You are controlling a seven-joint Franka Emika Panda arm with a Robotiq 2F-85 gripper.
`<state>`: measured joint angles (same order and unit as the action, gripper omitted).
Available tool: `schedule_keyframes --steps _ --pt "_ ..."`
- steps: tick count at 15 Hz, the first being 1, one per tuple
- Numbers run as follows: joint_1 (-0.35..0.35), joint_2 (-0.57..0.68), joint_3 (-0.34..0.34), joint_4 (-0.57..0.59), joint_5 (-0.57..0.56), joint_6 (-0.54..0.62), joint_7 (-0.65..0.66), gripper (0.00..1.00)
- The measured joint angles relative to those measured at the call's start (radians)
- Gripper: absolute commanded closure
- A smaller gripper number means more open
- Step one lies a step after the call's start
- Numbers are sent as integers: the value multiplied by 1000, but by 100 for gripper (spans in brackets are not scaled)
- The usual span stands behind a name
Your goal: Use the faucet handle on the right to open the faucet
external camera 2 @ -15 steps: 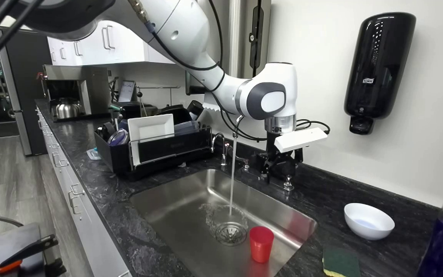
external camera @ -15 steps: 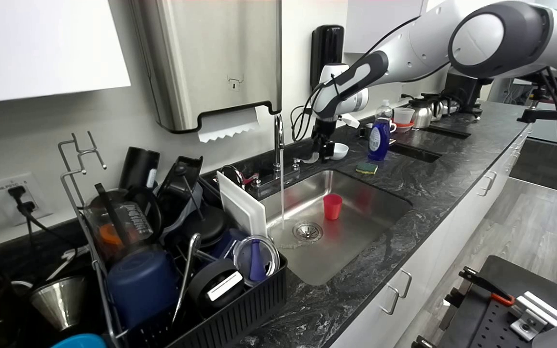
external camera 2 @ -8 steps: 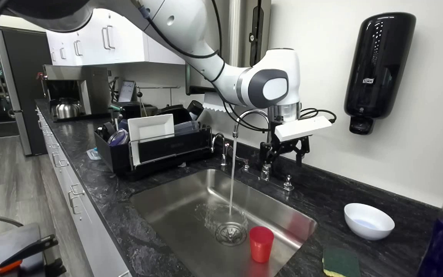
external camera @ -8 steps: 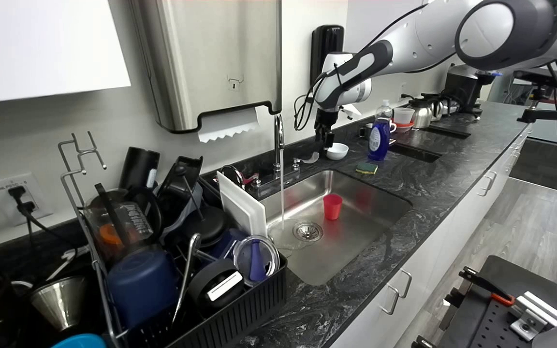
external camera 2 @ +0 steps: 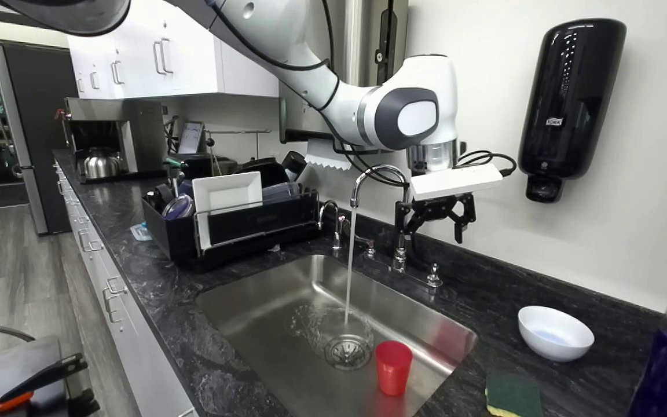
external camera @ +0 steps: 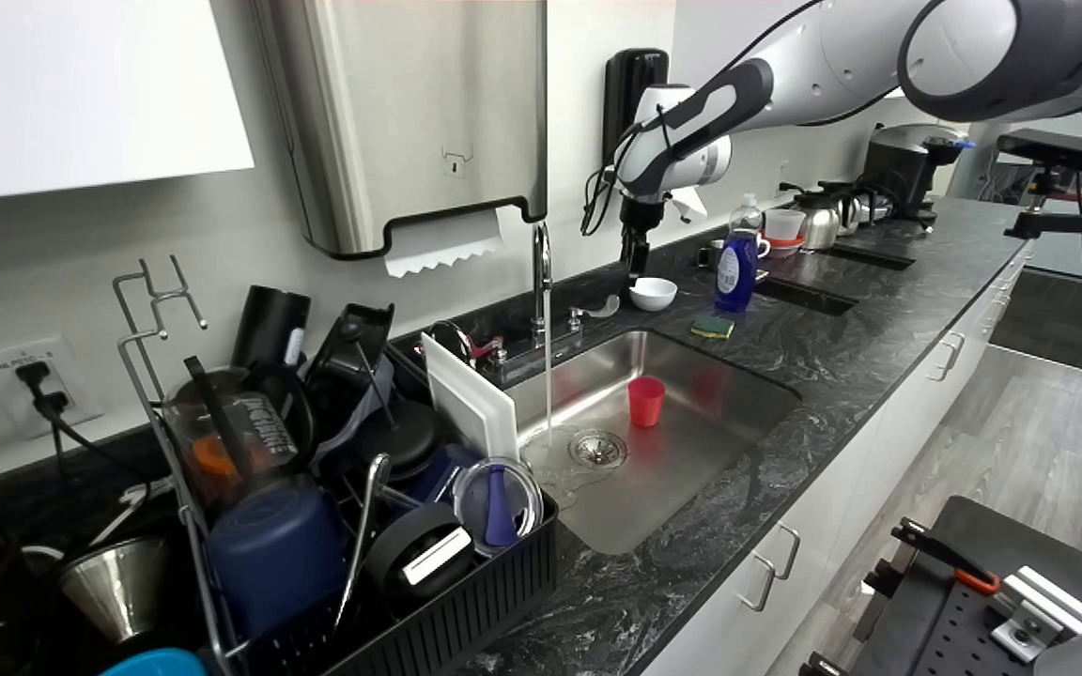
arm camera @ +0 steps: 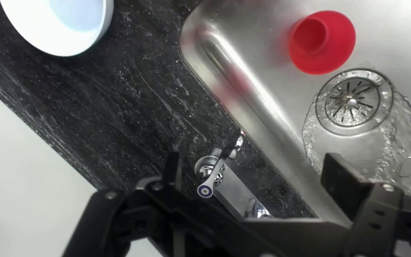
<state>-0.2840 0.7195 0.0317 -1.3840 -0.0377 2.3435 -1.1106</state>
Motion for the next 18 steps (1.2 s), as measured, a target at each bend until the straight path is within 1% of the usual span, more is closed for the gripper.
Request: schedule_keyframes --steps 7,12,18 --pt "-3 -104 -5 -104 5 0 80 0" --pt "-3 -204 -20 -229 5 1 86 0" --pt "-2 -350 -40 -410 5 8 124 0"
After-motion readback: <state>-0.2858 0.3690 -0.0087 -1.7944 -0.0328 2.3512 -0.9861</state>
